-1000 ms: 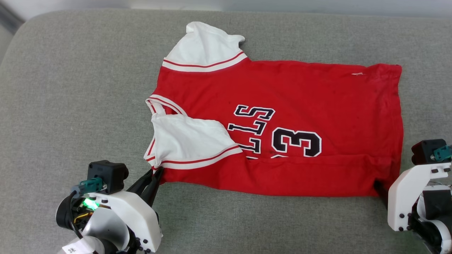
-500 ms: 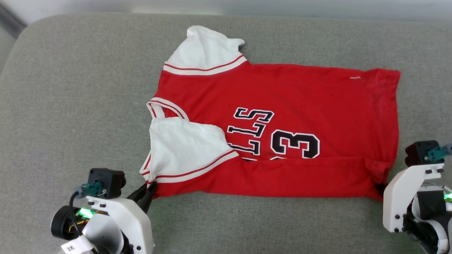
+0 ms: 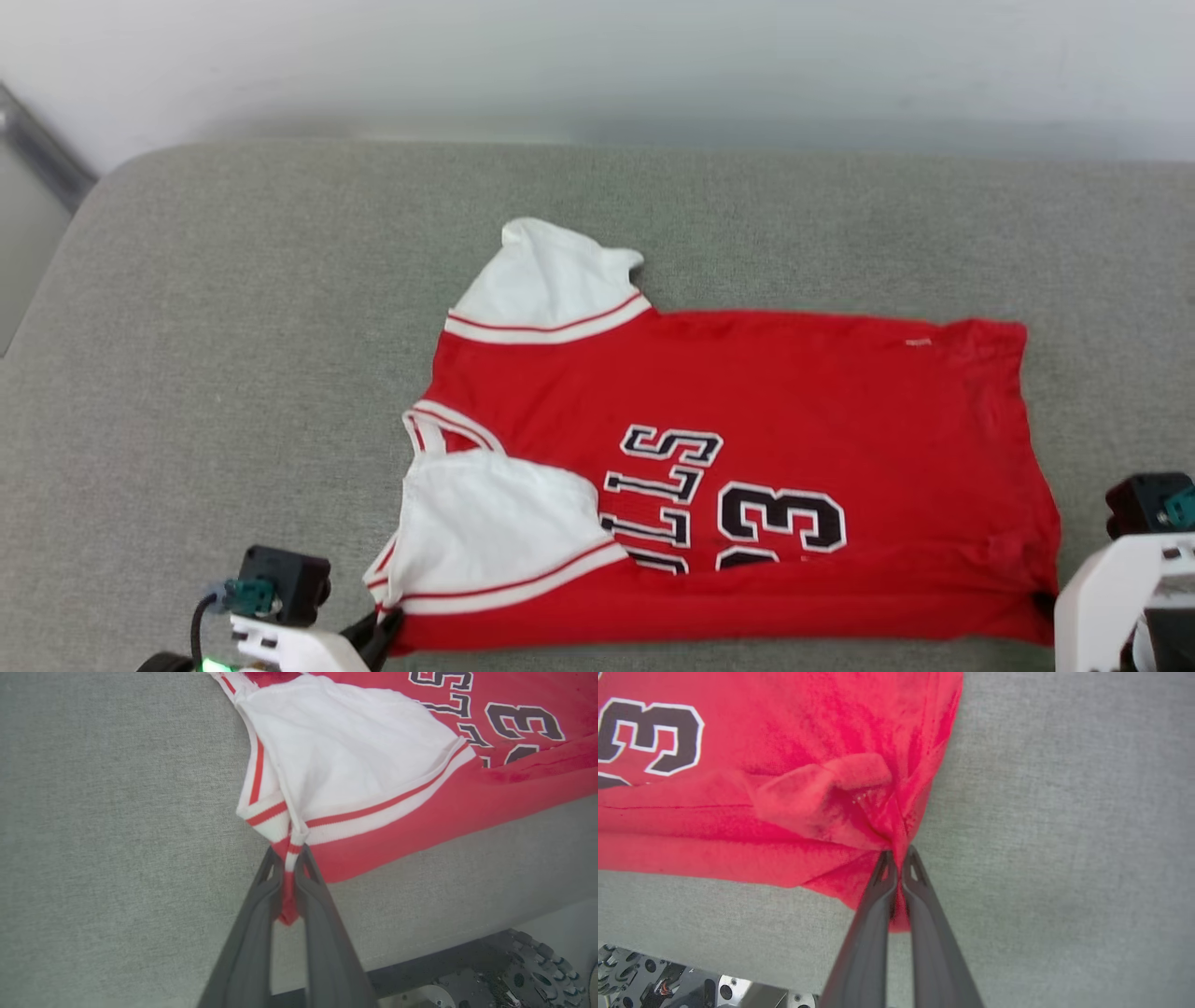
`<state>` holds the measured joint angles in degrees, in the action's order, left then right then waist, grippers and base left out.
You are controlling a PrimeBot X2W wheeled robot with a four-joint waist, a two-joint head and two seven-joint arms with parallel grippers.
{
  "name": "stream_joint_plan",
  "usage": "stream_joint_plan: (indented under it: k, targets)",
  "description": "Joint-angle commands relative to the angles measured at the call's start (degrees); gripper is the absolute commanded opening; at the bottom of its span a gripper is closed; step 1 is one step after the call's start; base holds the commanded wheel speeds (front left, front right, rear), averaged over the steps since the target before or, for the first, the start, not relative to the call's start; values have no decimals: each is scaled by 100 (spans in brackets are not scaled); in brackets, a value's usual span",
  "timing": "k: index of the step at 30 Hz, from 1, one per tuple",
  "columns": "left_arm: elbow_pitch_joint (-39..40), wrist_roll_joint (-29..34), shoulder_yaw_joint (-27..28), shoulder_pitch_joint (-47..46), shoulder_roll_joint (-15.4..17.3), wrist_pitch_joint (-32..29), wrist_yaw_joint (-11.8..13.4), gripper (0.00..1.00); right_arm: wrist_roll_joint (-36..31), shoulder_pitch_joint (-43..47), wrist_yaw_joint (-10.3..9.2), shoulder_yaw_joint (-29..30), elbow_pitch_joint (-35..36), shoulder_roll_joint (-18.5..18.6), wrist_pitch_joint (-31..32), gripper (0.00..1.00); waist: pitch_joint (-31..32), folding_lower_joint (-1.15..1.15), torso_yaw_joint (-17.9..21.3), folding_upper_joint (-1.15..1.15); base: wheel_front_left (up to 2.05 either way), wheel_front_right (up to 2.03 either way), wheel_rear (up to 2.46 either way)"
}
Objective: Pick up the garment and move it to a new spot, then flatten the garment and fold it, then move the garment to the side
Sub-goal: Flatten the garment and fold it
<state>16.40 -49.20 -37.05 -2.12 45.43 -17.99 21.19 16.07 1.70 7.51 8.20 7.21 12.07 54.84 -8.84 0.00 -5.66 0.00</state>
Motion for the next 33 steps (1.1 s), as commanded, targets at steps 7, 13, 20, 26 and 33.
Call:
stream_joint_plan:
  k: [7,13,20,26,33]
  targets:
    - [200,-23,-256,501,96,-41,26,0,211,784,-4,236,570,51,243,0,189,0,37,0,0,0,0]
    - [-42,-23,-417,489,-85,27,-107,0,244,1028,-4,330,522,82,305,0,106,0,24,0,0,0,0]
    - [-505,-9,-509,203,-339,74,-371,0,219,869,-4,229,186,57,198,0,-9,0,-21,0,0,0,0]
    - [-816,-28,-519,116,-460,237,-564,100,245,724,-4,103,0,68,-18,100,16,0,6,0,0,0,0]
    - [-901,138,-261,-20,-502,858,-642,100,412,564,-4,141,58,60,-379,100,209,0,81,0,0,0,0]
